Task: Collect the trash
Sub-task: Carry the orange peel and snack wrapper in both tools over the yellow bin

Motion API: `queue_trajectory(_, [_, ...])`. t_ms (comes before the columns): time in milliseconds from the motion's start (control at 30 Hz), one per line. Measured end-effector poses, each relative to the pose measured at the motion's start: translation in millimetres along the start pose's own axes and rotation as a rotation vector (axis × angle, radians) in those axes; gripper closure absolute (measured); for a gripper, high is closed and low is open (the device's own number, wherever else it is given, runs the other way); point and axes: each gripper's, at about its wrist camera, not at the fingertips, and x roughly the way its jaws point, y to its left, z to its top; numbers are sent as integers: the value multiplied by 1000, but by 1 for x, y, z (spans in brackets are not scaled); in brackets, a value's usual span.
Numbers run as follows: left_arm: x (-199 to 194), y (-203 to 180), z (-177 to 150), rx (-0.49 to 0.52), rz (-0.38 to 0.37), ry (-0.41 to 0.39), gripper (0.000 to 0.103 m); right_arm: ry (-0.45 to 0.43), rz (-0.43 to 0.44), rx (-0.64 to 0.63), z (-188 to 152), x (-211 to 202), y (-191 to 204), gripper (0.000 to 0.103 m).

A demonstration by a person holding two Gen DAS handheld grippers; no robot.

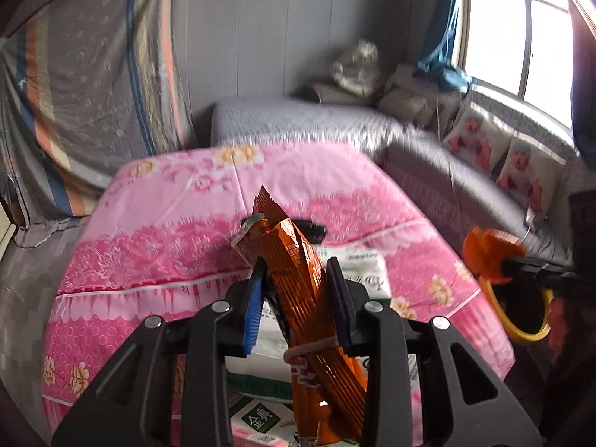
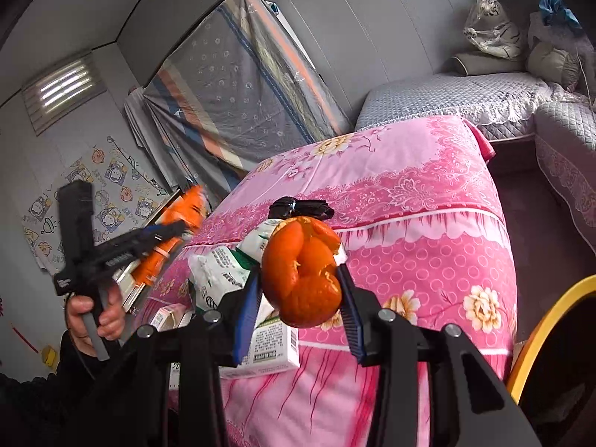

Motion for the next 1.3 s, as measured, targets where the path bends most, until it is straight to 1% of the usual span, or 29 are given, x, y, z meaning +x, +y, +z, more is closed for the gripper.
queue_trajectory(67, [-23, 4, -2, -21, 3, -64, 73, 6, -2, 13, -7, -2, -1, 65])
queue_trajectory(167, [-47, 7, -9, -29, 21, -114, 73, 13, -12, 35, -17, -6, -5, 65])
queue_trajectory(367, [-68, -2, -24, -18, 7, -129, 72, 9, -37, 82, -31, -16, -17, 65])
queue_trajectory(500, [-68, -12, -26, -11, -41, -119, 72, -13, -69, 104, -33, -28, -26, 65])
queue_trajectory(600, [-62, -26, -24, 13, -72, -115, 72, -41, -105, 105, -32, -40, -32, 65])
queue_trajectory(667, [-57, -36, -22, 28, -107, -109, 72, -60, -123, 111, -31, -49, -37, 65])
queue_trajectory(767, [-45, -57, -19, 57, -156, -95, 72, -93, -157, 136, -31, -64, -51, 65])
queue_trajectory(933, [-21, -100, -14, 125, -237, -55, 72, -144, -238, 185, -33, -90, -82, 65])
queue_trajectory(1100, [2, -144, -9, 189, -313, -17, 72, -181, -321, 257, -45, -116, -116, 65])
queue_trajectory(1200, [17, -171, -5, 225, -370, 17, 72, -188, -364, 301, -55, -128, -137, 65])
queue_trajectory(1300, [31, -200, -5, 266, -410, 44, 72, -185, -405, 335, -66, -135, -154, 65])
